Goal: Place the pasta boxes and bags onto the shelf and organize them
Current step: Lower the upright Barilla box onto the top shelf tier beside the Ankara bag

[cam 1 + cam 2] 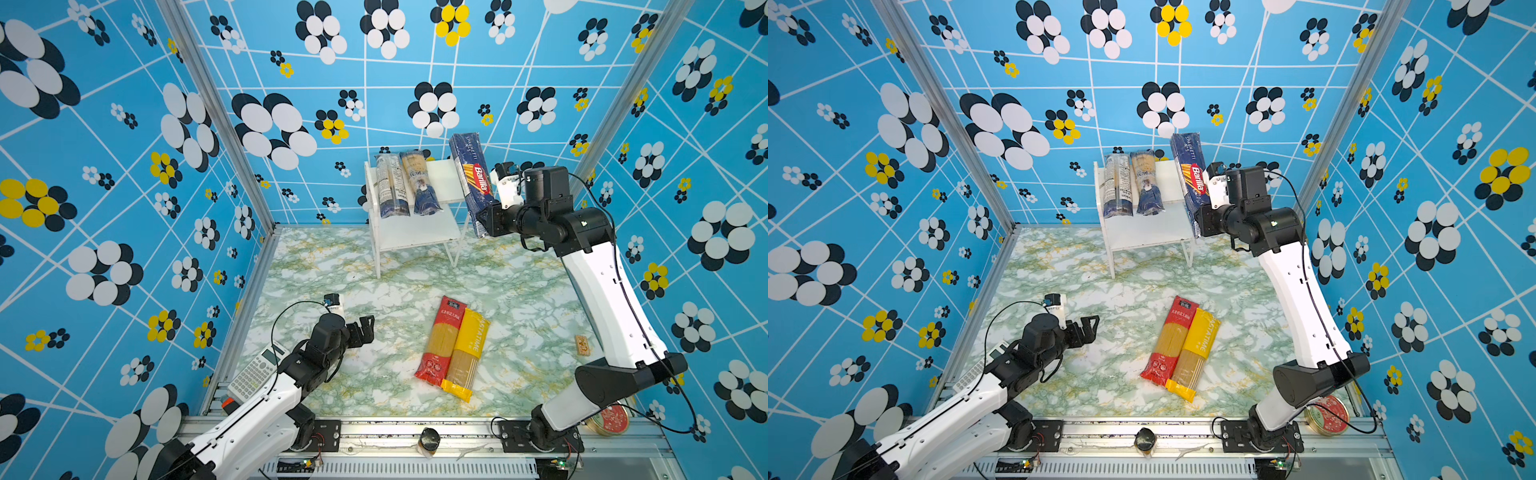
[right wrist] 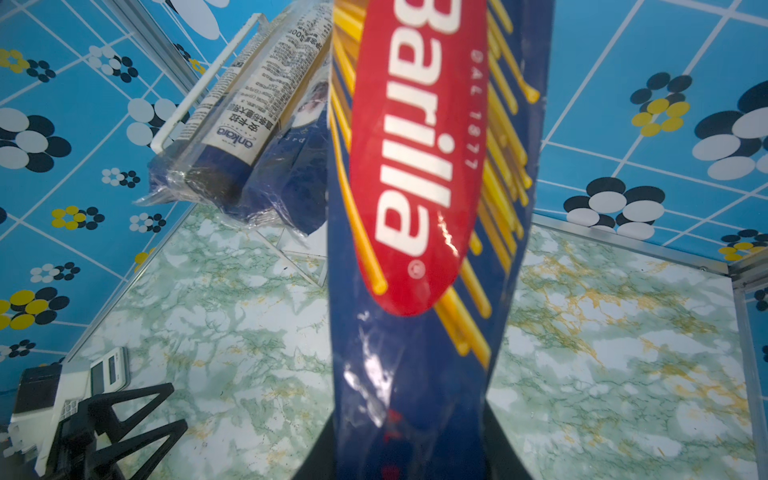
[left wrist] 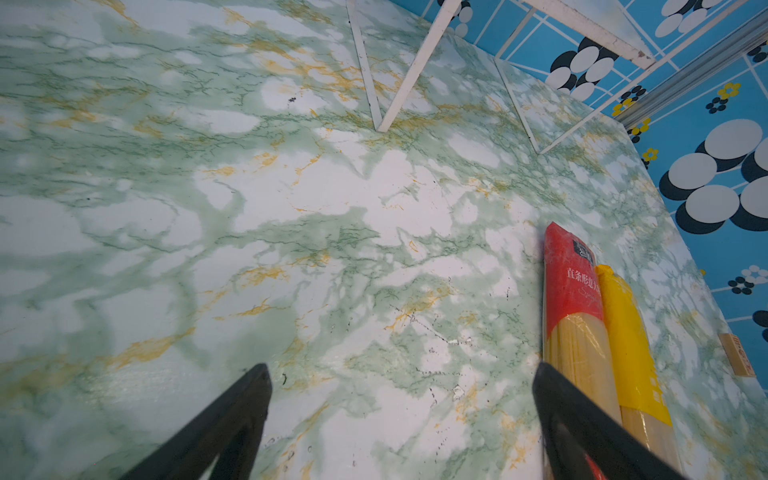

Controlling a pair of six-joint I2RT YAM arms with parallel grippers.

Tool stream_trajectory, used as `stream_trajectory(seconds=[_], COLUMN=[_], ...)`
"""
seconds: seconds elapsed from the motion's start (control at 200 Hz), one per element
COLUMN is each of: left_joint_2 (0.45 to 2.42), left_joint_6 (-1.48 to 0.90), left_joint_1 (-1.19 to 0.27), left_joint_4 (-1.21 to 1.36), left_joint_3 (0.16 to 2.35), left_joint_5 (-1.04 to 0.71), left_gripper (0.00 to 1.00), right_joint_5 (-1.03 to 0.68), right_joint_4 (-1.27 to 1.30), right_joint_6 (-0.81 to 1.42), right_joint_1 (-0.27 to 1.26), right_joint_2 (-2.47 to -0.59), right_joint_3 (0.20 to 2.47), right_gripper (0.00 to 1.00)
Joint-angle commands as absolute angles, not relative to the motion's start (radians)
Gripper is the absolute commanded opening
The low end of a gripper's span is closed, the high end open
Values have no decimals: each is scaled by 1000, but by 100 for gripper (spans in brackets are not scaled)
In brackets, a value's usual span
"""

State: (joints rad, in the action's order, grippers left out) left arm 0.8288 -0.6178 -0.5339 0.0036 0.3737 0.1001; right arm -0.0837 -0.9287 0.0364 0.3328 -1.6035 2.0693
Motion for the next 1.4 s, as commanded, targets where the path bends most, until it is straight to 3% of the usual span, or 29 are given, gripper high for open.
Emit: stream_trajectory(seconds=[0.0, 0.345, 1.095, 1.395], left_joint_2=[818, 815, 820, 789], left_joint_6=[-629, -640, -621, -618], left_joint_1=[-525, -525, -525, -525], left_joint_4=[-13, -22, -16, -30], left_joint_3=[393, 399, 407, 396], left_joint_5=[86, 83, 95, 102], left_gripper=[99, 99, 99, 99], right_joint_5=[-78, -75, -82, -68], right_joint_4=[-670, -616, -686, -681], right_joint_6=[9, 0, 34, 46], right_joint_1=[328, 328, 328, 328], right_joint_2=[-1532, -1593, -1916, -1999], right_joint_3=[2086, 2106, 2549, 2622], right_gripper=[0, 0, 0, 0])
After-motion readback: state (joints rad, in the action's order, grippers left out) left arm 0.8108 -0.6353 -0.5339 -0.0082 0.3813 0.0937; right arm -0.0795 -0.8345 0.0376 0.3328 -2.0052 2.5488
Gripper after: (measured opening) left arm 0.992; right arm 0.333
